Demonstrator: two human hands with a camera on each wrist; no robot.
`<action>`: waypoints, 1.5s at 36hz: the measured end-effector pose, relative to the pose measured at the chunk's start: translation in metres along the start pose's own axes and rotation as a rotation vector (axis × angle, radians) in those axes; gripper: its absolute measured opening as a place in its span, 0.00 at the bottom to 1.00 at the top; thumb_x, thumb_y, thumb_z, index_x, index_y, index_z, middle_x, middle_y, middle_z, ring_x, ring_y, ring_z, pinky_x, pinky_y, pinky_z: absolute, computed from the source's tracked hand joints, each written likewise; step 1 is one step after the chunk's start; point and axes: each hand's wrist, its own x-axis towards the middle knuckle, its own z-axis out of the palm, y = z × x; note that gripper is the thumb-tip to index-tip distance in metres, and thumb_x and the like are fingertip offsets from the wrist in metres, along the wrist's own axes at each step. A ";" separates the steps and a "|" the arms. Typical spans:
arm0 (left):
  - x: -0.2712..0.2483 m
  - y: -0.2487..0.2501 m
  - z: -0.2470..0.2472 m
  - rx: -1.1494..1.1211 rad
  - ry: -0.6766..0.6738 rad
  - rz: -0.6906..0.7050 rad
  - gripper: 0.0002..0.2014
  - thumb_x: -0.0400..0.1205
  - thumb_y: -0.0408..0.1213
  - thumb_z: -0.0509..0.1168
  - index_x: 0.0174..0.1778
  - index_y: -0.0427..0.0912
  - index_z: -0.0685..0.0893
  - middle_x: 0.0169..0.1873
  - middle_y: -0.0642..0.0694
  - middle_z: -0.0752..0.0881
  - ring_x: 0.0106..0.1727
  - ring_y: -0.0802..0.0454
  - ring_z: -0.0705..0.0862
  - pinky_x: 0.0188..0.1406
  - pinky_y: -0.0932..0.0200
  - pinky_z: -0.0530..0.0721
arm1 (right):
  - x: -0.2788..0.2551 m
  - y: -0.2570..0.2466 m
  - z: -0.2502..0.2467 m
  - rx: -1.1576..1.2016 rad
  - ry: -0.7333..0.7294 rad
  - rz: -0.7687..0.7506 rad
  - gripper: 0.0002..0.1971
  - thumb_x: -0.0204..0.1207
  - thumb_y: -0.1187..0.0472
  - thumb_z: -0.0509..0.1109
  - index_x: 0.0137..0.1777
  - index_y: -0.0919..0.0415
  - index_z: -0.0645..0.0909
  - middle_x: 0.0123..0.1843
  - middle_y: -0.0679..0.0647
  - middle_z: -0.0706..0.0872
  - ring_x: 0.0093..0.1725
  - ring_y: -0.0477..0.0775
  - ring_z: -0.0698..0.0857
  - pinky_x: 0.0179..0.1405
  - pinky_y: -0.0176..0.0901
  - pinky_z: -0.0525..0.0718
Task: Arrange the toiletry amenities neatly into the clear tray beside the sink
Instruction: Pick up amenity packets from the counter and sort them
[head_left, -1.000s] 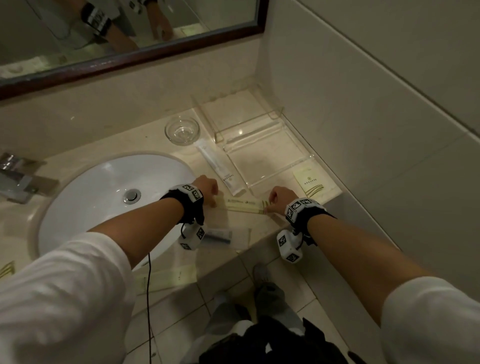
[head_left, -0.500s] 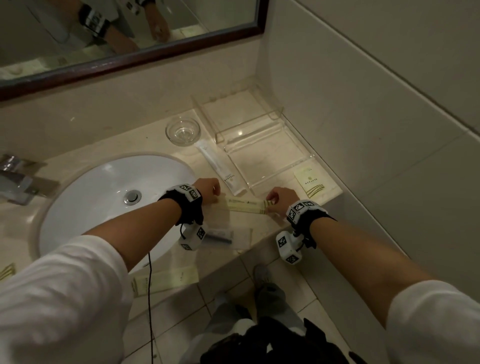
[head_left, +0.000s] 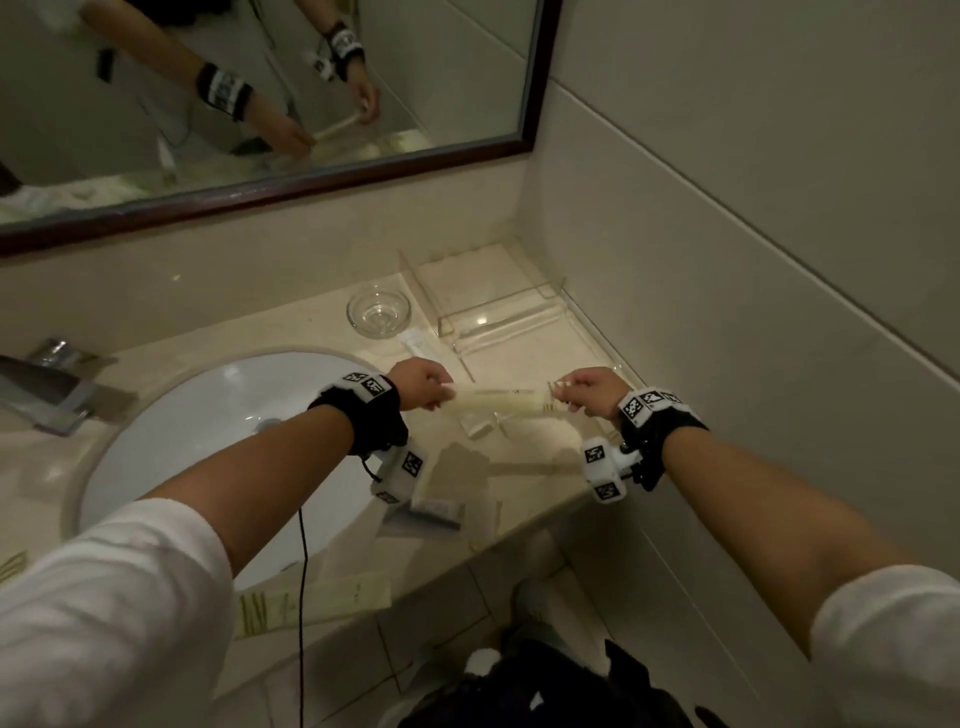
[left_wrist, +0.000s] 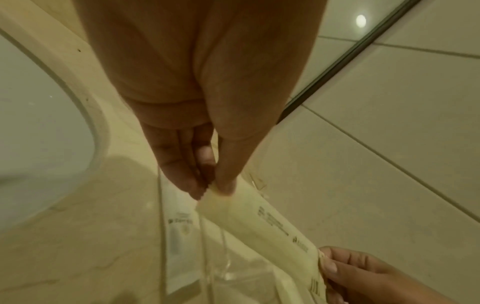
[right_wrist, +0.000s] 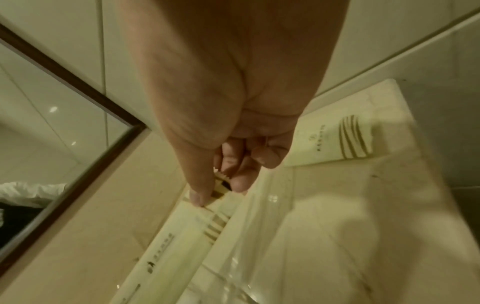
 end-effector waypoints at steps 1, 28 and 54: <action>0.001 0.003 0.000 -0.054 0.027 -0.012 0.09 0.79 0.35 0.70 0.51 0.34 0.86 0.31 0.47 0.83 0.33 0.53 0.83 0.46 0.57 0.86 | 0.003 -0.003 -0.004 0.028 0.024 0.012 0.06 0.75 0.60 0.74 0.37 0.56 0.83 0.31 0.53 0.83 0.31 0.46 0.80 0.28 0.35 0.72; 0.065 0.060 0.049 0.083 0.118 -0.252 0.10 0.77 0.37 0.72 0.52 0.39 0.89 0.50 0.40 0.90 0.43 0.52 0.83 0.56 0.57 0.84 | 0.118 -0.002 -0.069 -0.289 -0.235 0.088 0.11 0.82 0.62 0.66 0.51 0.71 0.84 0.38 0.61 0.87 0.36 0.56 0.86 0.46 0.47 0.88; 0.077 0.049 0.060 0.147 0.098 -0.423 0.12 0.72 0.39 0.76 0.49 0.39 0.91 0.46 0.45 0.89 0.47 0.52 0.84 0.46 0.63 0.80 | 0.168 0.027 -0.049 -0.710 -0.429 0.030 0.17 0.78 0.52 0.68 0.40 0.67 0.88 0.36 0.60 0.85 0.40 0.61 0.85 0.43 0.46 0.81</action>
